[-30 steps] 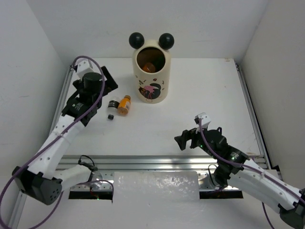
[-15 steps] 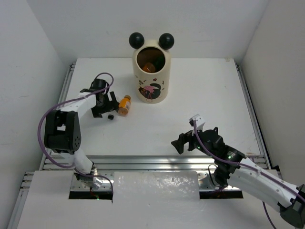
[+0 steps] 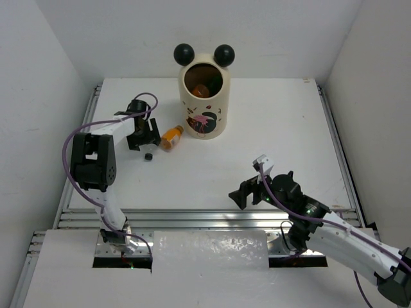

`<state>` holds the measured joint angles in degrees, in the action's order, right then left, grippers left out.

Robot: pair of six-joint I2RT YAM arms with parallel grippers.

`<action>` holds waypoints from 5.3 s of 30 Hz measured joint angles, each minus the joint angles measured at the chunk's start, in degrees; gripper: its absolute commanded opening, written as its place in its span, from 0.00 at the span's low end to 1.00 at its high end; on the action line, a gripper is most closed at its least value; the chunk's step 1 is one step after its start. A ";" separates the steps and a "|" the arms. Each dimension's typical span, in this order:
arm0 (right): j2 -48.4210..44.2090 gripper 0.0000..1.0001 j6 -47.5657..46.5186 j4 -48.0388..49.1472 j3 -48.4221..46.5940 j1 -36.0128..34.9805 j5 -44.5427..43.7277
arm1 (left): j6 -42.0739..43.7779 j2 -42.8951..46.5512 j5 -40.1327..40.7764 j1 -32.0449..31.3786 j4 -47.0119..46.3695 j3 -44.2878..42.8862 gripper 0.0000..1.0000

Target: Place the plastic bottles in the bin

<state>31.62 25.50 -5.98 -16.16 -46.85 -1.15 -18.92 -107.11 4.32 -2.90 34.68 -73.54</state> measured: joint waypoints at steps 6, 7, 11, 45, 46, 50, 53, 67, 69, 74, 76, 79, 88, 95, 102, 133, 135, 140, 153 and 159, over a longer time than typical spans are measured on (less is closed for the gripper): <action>1.27 0.99 0.00 0.61 0.24 0.00 0.79 | 1.18 -0.83 -0.26 0.00 -0.02 -0.66 0.38; 1.55 0.99 0.02 0.79 0.24 0.00 1.05 | 1.51 -0.83 -0.44 0.00 0.09 -0.72 0.29; 2.27 0.99 0.09 1.01 0.24 0.00 1.70 | 1.40 -0.42 -1.22 0.00 1.42 -0.52 0.04; 36.35 0.90 5.51 5.92 -49.33 0.22 23.82 | -10.43 64.46 -58.62 -14.78 -39.69 32.06 0.00; 37.29 0.76 5.27 5.88 -49.35 0.22 24.26 | -10.56 64.30 -58.80 -14.82 -39.87 31.98 0.00; 38.75 0.40 4.83 6.64 -49.79 0.15 26.97 | -10.99 63.14 -58.55 -14.82 -39.34 31.56 0.22; 38.51 0.29 3.61 7.65 -49.77 0.22 27.71 | -11.37 62.14 -58.64 -14.84 -38.88 30.03 0.75; 32.13 0.29 -17.11 16.50 -48.41 0.22 3.50 | -10.10 61.66 -10.60 -15.23 -13.29 18.97 1.00; 34.34 0.29 -22.43 20.31 -48.41 0.33 -0.48 | -10.56 60.41 -4.48 -15.17 -11.08 18.73 1.00; 44.00 0.29 -31.06 28.59 -49.83 3.41 -5.27 | -10.93 54.84 2.03 -15.19 -7.85 18.71 1.00; 49.11 0.29 -32.26 31.36 -51.19 6.16 -5.92 | -10.71 52.96 2.80 -15.19 -7.30 18.49 1.00; 56.68 0.32 -33.03 33.38 -54.47 10.51 -6.10 | -9.20 50.90 2.95 -15.19 -6.51 16.79 1.00; 70.40 0.99 -30.86 32.44 -66.64 16.13 -2.62 | -0.55 44.68 1.03 -15.19 -7.52 10.95 1.00; 70.66 0.99 -28.22 22.73 -72.89 16.06 1.46 | 4.61 27.63 -2.54 -15.19 -6.51 6.69 1.00; 50.75 0.99 -21.27 16.65 -58.82 16.04 4.68 | 11.28 11.76 -7.87 -15.19 -4.85 -0.33 0.99; 23.85 0.99 -3.82 11.56 -36.83 15.98 18.86 | 4.26 11.54 -3.19 -14.97 -6.86 7.61 0.01; 25.51 0.99 -1.16 9.53 -37.62 15.98 19.41 | 2.58 23.65 -8.94 -15.08 -9.73 15.47 0.00; 30.03 0.99 8.11 13.40 -36.74 16.09 27.06 | -3.96 51.54 -28.28 -16.81 -26.86 28.87 0.00; 37.31 0.99 19.76 28.17 -41.27 13.60 41.44 | -18.03 61.24 -52.89 -17.88 -54.80 38.51 0.00; 41.55 0.65 17.46 25.31 -43.39 6.75 42.32 | -20.37 60.26 -55.43 -18.14 -57.61 37.24 0.06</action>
<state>73.17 42.96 19.33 -59.55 -40.10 41.17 -39.29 -46.85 -51.11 -21.04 -22.94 -36.29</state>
